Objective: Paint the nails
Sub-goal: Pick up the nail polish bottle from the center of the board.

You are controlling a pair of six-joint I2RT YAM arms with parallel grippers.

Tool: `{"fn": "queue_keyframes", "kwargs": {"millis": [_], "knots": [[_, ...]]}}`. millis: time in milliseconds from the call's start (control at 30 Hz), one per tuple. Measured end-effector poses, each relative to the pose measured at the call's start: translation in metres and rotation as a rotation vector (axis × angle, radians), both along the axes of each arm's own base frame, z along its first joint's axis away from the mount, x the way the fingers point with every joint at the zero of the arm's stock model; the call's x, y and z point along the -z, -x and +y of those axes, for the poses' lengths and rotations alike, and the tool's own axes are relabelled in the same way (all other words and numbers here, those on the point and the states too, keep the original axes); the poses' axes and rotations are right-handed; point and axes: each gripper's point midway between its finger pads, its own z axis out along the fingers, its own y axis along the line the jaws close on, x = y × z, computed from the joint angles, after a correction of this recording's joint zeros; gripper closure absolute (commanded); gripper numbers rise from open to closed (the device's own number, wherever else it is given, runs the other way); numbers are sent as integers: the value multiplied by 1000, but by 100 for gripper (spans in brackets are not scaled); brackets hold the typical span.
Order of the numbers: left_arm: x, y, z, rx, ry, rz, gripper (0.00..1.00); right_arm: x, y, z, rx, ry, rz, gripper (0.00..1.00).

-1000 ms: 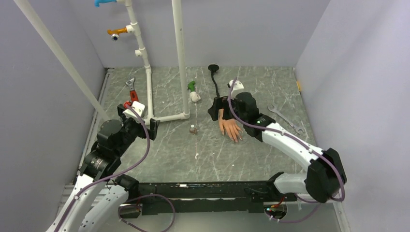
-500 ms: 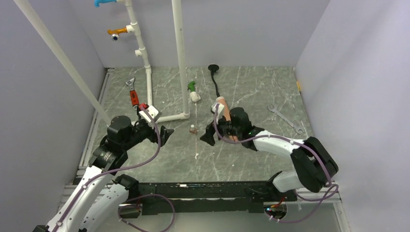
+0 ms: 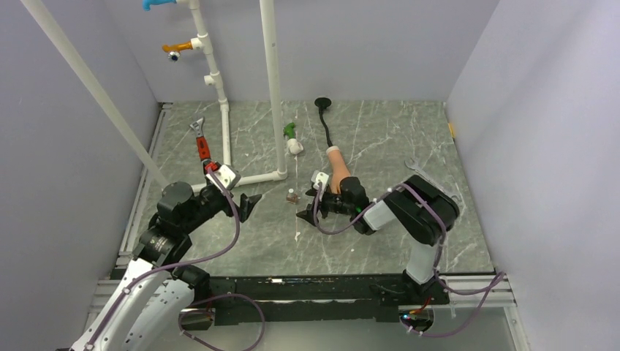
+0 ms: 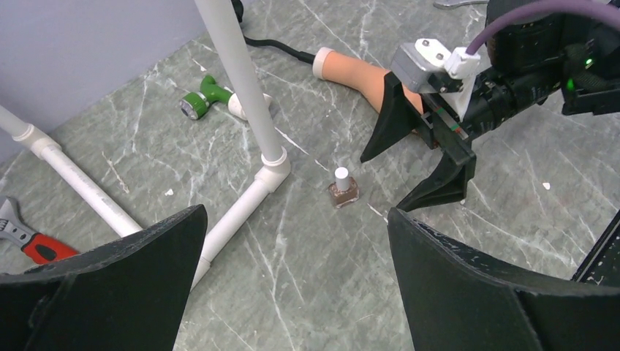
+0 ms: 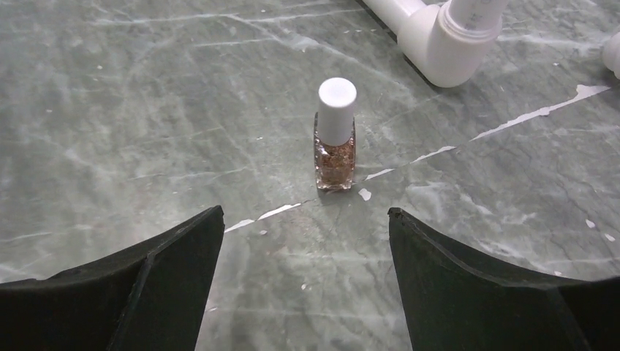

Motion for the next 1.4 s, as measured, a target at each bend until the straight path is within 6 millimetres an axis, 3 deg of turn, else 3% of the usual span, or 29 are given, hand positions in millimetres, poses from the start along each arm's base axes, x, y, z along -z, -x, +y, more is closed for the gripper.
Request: {"fn": "queue_keyframes", "kwargs": {"millis": [167,367,533,600,733,900,1100,1233,1400], "knots": [[11,-2,-1,2,-2,9,1,18,-6,9,-4,-38,-39,19],[11,-1,-3,15,4,0,1,16,-14,24,-23,-78,-92,26],[6,0,-4,20,13,-19,2,5,-21,38,-41,-103,-138,51],[3,0,-4,20,16,-28,2,2,-25,42,-45,-109,-152,57],[2,1,-4,23,20,-35,3,1,-29,45,-45,-105,-154,57],[1,3,-6,38,22,-35,4,14,-26,42,-48,-59,-123,50],[1,4,-8,50,23,-34,7,26,-20,35,-50,-12,-96,55],[1,5,-9,60,23,-33,8,24,-21,33,-40,-6,-102,66],[2,6,-10,68,22,-34,9,25,-22,33,-37,0,-104,92]]}}
